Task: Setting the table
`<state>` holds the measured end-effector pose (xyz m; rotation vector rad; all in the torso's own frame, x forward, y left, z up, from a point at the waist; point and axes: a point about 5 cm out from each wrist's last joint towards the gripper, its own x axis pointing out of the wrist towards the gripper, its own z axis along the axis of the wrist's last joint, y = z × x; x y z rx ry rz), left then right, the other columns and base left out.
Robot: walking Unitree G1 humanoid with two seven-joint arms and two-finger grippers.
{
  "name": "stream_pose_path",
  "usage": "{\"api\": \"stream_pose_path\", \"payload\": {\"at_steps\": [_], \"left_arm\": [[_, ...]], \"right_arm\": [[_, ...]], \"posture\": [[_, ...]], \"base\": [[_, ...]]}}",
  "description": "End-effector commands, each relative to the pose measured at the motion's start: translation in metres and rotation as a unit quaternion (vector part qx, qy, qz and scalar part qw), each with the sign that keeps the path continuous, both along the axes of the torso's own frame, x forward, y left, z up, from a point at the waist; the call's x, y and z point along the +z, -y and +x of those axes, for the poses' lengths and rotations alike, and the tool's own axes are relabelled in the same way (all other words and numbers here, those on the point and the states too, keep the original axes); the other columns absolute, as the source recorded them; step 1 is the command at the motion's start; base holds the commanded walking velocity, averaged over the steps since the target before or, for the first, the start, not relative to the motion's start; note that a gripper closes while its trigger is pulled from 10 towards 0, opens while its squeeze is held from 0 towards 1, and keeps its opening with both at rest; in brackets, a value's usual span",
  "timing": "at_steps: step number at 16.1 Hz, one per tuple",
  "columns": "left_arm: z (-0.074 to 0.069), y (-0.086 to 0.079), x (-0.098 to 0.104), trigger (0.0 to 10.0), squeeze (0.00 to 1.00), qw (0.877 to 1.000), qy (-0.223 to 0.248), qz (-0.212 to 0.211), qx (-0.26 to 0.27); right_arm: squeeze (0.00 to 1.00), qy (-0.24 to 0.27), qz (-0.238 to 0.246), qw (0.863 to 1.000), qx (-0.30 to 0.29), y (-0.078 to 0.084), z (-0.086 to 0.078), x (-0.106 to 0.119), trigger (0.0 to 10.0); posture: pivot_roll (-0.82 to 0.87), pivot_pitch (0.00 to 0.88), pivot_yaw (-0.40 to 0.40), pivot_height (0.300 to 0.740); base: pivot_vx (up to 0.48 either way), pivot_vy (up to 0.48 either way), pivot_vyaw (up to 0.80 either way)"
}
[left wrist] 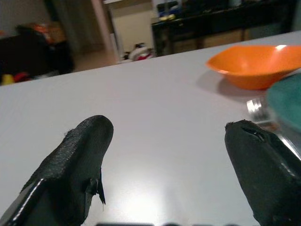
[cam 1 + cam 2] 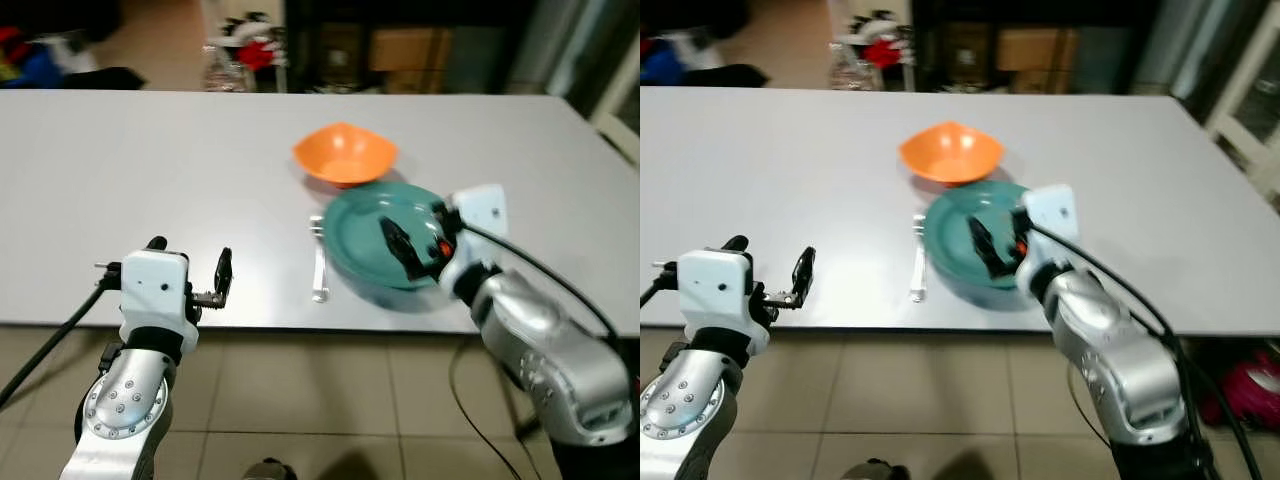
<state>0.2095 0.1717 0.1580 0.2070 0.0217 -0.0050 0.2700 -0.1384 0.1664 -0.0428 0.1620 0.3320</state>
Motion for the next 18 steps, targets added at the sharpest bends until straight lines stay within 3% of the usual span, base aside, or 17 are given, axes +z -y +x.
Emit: {"api": "stream_pose_path", "payload": {"at_steps": [1, 3, 4, 5, 6, 7, 9, 13, 18], "left_arm": [[0.001, 0.0, -0.001, 10.0, 0.0, 1.0, 0.002, 0.014, 0.006], [0.002, -0.002, -0.001, 10.0, 0.0, 1.0, 0.003, 0.015, 0.002], [0.004, -0.005, -0.001, 10.0, 0.0, 1.0, 0.004, 0.015, -0.005], [0.005, -0.006, -0.002, 10.0, 0.0, 1.0, 0.005, 0.02, -0.007], [0.009, -0.007, -0.001, 10.0, 0.0, 1.0, 0.01, 0.013, -0.002], [0.01, -0.007, -0.001, 10.0, 0.0, 1.0, 0.012, 0.01, 0.0], [0.016, -0.008, -0.002, 10.0, 0.0, 1.0, 0.015, 0.003, 0.002], [0.016, -0.008, -0.006, 10.0, 0.0, 1.0, 0.01, -0.005, -0.002], [0.002, -0.008, -0.013, 10.0, 0.0, 1.0, -0.009, -0.019, 0.003]], "right_arm": [[0.74, -0.002, 0.019, 1.0, -0.007, 0.006, 0.0, -0.002, 10.0], [0.73, -0.008, 0.056, 0.998, -0.022, 0.015, -0.007, -0.012, 10.0], [0.71, -0.003, 0.049, 0.998, -0.037, 0.02, -0.012, -0.017, 10.0], [0.62, 0.004, 0.026, 0.999, -0.048, 0.023, -0.017, -0.021, 10.0], [0.35, 0.013, 0.011, 0.998, -0.054, 0.026, -0.02, -0.024, 10.0], [0.35, 0.019, 0.005, 0.998, -0.056, 0.027, -0.02, -0.025, 10.0], [0.01, 0.029, 0.001, 0.998, -0.047, 0.025, -0.024, -0.024, 10.0], [0.0, 0.039, 0.011, 0.998, -0.04, 0.022, -0.026, -0.022, 10.0], [0.0, 0.01, 0.034, 0.999, -0.034, 0.015, -0.024, -0.031, 10.0]], "posture": [[-0.06, 0.0, 0.037, 0.74], [-0.06, 0.0, 0.049, 0.74], [-0.06, 0.0, 0.056, 0.74], [-0.06, 0.0, 0.059, 0.74], [-0.07, 0.0, 0.063, 0.74], [-0.07, 0.0, 0.064, 0.74], [-0.08, 0.0, 0.079, 0.74], [-0.1, 0.0, 0.087, 0.74], [-0.08, 0.0, 0.067, 0.74]], "base": [[0.0, 0.0, 0.8], [0.0, 0.0, 0.8], [0.0, 0.0, 0.8], [0.0, 0.0, 0.8], [0.0, 0.0, 0.8], [0.0, 0.0, 0.8], [0.0, 0.0, 0.8], [0.0, 0.0, 0.8], [0.0, 0.0, 0.8]]}}
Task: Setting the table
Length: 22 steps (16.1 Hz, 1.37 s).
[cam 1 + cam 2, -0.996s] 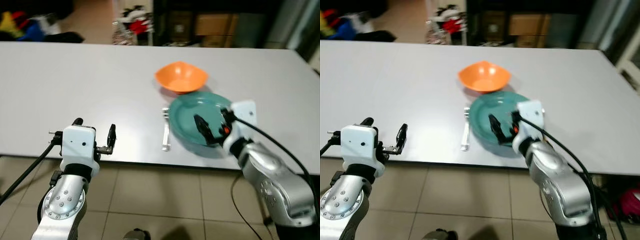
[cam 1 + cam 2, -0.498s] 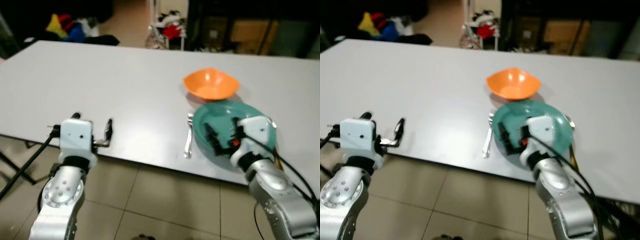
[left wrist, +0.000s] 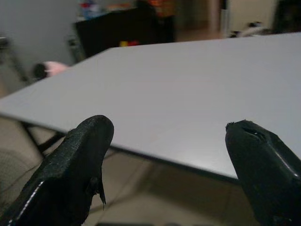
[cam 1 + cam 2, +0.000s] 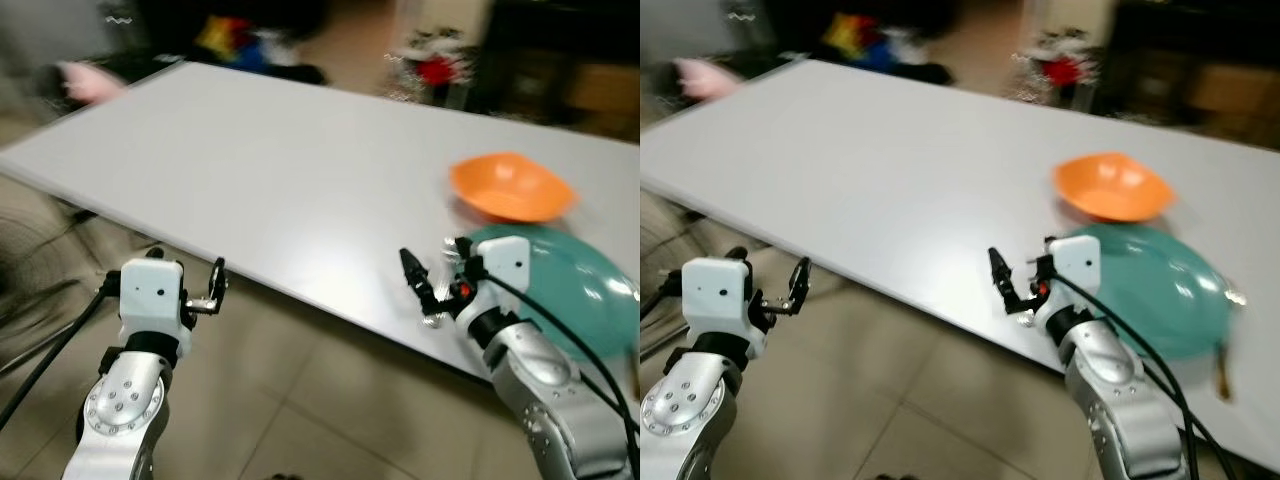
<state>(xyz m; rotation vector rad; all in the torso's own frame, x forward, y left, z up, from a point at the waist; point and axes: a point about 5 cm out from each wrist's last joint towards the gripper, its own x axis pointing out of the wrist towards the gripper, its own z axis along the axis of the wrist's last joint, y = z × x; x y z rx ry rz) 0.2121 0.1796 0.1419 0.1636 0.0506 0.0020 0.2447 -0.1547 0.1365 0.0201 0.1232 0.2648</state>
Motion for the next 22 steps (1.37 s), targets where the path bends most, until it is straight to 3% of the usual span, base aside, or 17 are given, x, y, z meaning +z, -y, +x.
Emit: {"api": "stream_pose_path", "payload": {"at_steps": [1, 5, 8, 15, 20, 22], "left_arm": [[-0.002, 0.0, 0.005, 10.0, 0.0, 1.0, 0.01, 0.006, -0.001], [-0.004, 0.002, 0.006, 10.0, 0.0, 1.0, 0.01, 0.004, -0.004], [-0.006, 0.0, 0.005, 10.0, 0.0, 1.0, 0.006, 0.006, 0.004], [-0.007, -0.003, 0.006, 10.0, 0.0, 1.0, 0.003, 0.007, 0.013], [-0.008, -0.005, 0.006, 10.0, 0.0, 1.0, 0.003, 0.011, 0.015], [-0.009, -0.005, 0.007, 10.0, 0.0, 1.0, 0.003, 0.012, 0.016]], "right_arm": [[0.0, -0.018, 0.012, 1.0, -0.005, -0.001, 0.003, -0.005, 10.0], [0.0, -0.026, 0.019, 0.999, -0.02, -0.001, 0.01, -0.006, 10.0], [0.0, -0.029, 0.042, 0.998, -0.04, 0.0, 0.014, -0.006, 10.0], [0.0, -0.043, 0.047, 0.997, -0.031, -0.006, 0.017, -0.009, 10.0], [0.0, -0.026, 0.015, 0.999, -0.029, -0.007, 0.02, -0.009, 10.0], [0.0, -0.028, 0.027, 0.999, -0.027, -0.008, 0.021, -0.01, 10.0]], "posture": [[-0.08, 0.001, 0.066, 0.74], [-0.07, 0.008, 0.053, 0.74], [-0.06, 0.011, 0.042, 0.74], [-0.06, 0.009, 0.027, 0.74], [-0.05, 0.0, 0.02, 0.74], [-0.05, 0.0, 0.019, 0.74]], "base": [[0.0, 0.0, 0.8], [0.0, 0.147, 0.8], [0.0, 0.334, 0.0], [0.0, 0.329, 0.0], [0.0, 0.329, 0.0], [0.0, 0.326, 0.0]]}}
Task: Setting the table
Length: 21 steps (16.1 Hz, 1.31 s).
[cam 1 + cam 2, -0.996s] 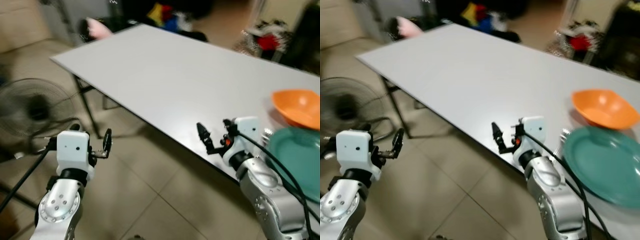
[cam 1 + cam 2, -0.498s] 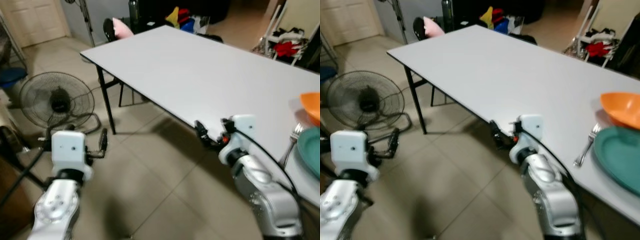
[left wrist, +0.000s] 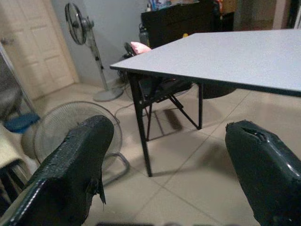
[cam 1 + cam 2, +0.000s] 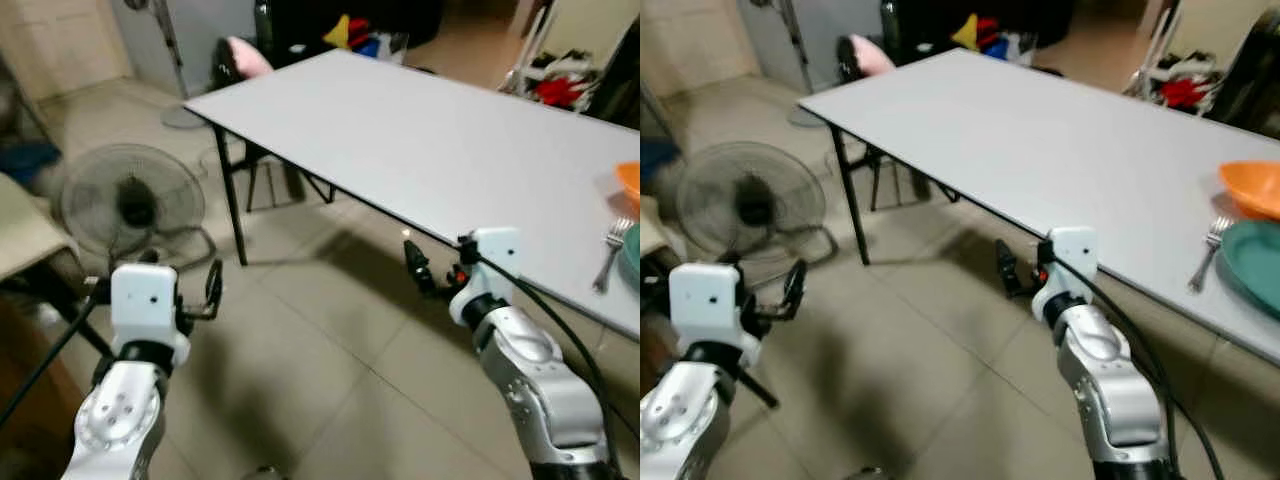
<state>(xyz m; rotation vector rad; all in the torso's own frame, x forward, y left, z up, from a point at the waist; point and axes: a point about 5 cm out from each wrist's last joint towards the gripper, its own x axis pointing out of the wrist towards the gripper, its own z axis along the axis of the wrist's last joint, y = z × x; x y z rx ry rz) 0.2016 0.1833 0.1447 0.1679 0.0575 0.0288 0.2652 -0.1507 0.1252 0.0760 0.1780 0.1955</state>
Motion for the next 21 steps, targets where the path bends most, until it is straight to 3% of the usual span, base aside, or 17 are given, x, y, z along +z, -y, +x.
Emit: {"api": "stream_pose_path", "payload": {"at_steps": [1, 3, 9, 21], "left_arm": [[0.0, -0.002, 0.004, 10.0, 0.0, 1.0, 0.005, 0.009, 0.005], [-0.002, -0.003, 0.004, 10.0, 0.0, 1.0, 0.005, 0.005, 0.011], [-0.008, -0.005, 0.003, 10.0, 0.0, 1.0, 0.004, 0.005, 0.021], [-0.008, -0.006, 0.003, 10.0, 0.0, 1.0, 0.004, 0.002, 0.028]], "right_arm": [[0.0, 0.002, 0.03, 0.999, 0.01, -0.006, 0.001, 0.004, 10.0], [0.0, -0.004, 0.051, 0.998, 0.032, -0.011, -0.001, 0.005, 10.0], [0.0, 0.005, 0.034, 0.998, 0.062, -0.018, 0.003, 0.005, 10.0], [0.0, -0.003, 0.032, 0.998, 0.057, -0.018, 0.004, 0.001, 10.0]], "posture": [[-0.05, 0.0, 0.019, 0.74], [-0.05, 0.0, 0.019, 0.74], [-0.02, 0.0, -0.015, 0.74], [-0.02, 0.0, -0.006, 0.74]], "base": [[0.0, 0.326, 0.0], [0.0, 0.324, 0.0], [0.0, 0.322, 0.0], [0.0, 0.332, 0.0]]}}
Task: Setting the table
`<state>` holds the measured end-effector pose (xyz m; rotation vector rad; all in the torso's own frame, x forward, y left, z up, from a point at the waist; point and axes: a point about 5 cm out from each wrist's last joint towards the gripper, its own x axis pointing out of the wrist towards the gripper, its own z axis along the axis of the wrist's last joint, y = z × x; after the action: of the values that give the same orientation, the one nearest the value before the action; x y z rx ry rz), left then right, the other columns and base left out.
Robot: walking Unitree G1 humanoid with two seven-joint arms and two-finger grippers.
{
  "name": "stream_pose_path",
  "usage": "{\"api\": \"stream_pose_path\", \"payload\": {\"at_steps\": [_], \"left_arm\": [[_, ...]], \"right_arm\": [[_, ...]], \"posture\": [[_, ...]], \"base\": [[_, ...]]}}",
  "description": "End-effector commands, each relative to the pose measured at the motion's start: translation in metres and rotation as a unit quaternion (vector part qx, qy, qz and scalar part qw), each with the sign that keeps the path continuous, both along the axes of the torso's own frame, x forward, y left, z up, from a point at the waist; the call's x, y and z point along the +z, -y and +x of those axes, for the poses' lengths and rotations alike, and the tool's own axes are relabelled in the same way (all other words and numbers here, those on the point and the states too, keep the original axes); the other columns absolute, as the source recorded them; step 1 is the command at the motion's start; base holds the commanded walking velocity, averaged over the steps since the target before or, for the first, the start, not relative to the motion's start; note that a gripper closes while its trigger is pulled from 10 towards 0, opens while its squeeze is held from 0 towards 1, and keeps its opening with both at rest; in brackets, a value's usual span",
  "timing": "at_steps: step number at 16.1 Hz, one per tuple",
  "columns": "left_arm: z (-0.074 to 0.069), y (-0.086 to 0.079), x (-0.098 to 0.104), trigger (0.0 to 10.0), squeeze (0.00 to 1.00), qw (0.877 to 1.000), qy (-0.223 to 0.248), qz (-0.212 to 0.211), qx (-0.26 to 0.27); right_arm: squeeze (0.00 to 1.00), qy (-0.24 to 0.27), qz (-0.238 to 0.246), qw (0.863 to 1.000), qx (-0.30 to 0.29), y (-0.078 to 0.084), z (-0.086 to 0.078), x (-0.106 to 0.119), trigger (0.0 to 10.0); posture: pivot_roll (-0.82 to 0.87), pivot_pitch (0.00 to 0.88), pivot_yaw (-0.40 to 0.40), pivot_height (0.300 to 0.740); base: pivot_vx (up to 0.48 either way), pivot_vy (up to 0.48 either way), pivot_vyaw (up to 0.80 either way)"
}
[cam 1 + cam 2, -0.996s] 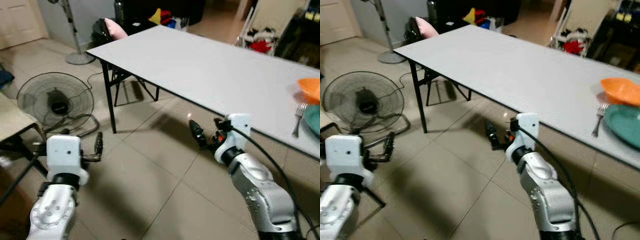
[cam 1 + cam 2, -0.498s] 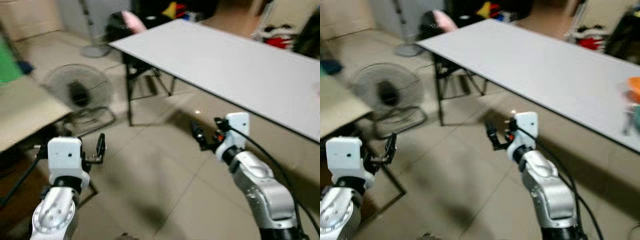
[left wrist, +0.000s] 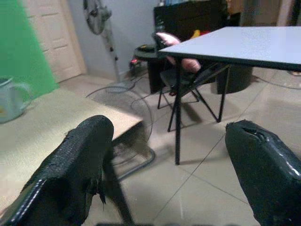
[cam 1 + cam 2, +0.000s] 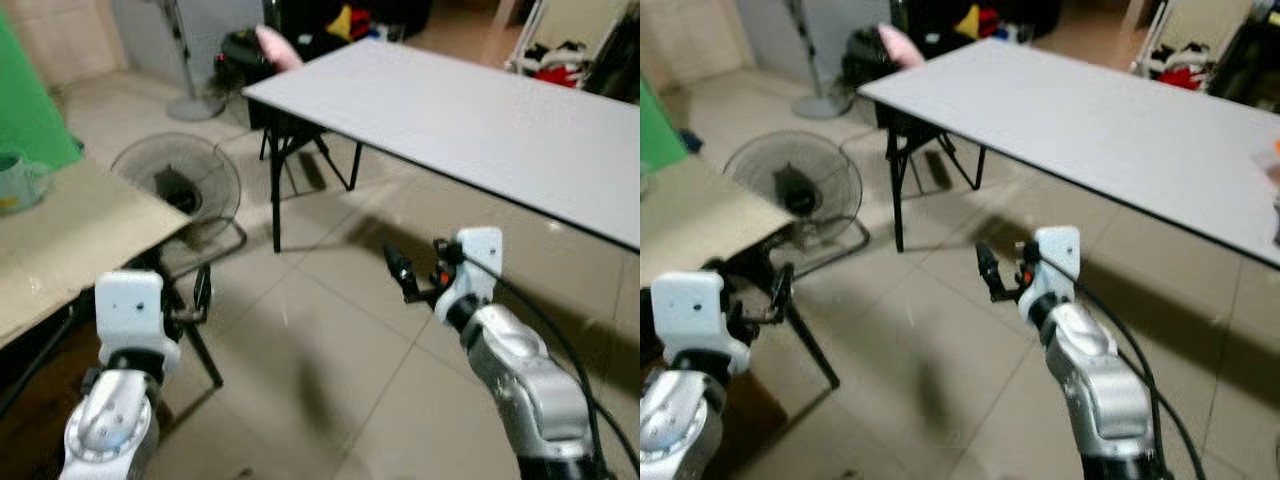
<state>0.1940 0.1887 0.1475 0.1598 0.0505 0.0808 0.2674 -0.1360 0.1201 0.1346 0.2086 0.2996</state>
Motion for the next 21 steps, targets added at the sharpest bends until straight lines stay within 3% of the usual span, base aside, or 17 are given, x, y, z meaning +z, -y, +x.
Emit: {"api": "stream_pose_path", "payload": {"at_steps": [1, 4, 9, 15, 21], "left_arm": [[-0.001, -0.001, 0.001, 10.0, 0.0, 1.0, -0.001, 0.005, 0.004], [-0.003, -0.001, 0.005, 10.0, 0.0, 1.0, 0.016, 0.006, 0.008], [-0.008, -0.001, 0.012, 10.0, 0.0, 0.999, 0.041, 0.011, 0.025], [-0.009, 0.0, 0.009, 10.0, 0.0, 0.999, 0.035, 0.016, 0.021], [-0.007, -0.003, 0.011, 10.0, 0.0, 0.999, 0.041, 0.019, 0.029]], "right_arm": [[0.0, 0.014, 0.0, 1.0, 0.009, -0.004, 0.002, 0.006, 10.0], [0.0, 0.015, 0.003, 0.999, 0.037, -0.011, 0.003, 0.008, 10.0], [0.0, 0.015, 0.025, 0.99, 0.139, -0.034, -0.003, 0.01, 10.0], [0.0, 0.021, 0.029, 0.993, 0.109, -0.027, 0.004, 0.012, 10.0], [0.0, 0.073, 0.019, 0.992, 0.096, -0.025, 0.01, 0.024, 10.0]], "posture": [[-0.02, 0.0, -0.01, 0.74], [-0.02, 0.0, -0.014, 0.74], [-0.01, 0.0, -0.021, 0.74], [0.0, 0.0, -0.015, 0.74], [0.0, 0.0, -0.009, 0.74]], "base": [[0.0, 0.379, 0.0], [0.0, 0.126, 0.0], [0.121, 0.0, 0.8], [0.346, 0.0, 0.8], [0.347, 0.0, 0.8]]}}
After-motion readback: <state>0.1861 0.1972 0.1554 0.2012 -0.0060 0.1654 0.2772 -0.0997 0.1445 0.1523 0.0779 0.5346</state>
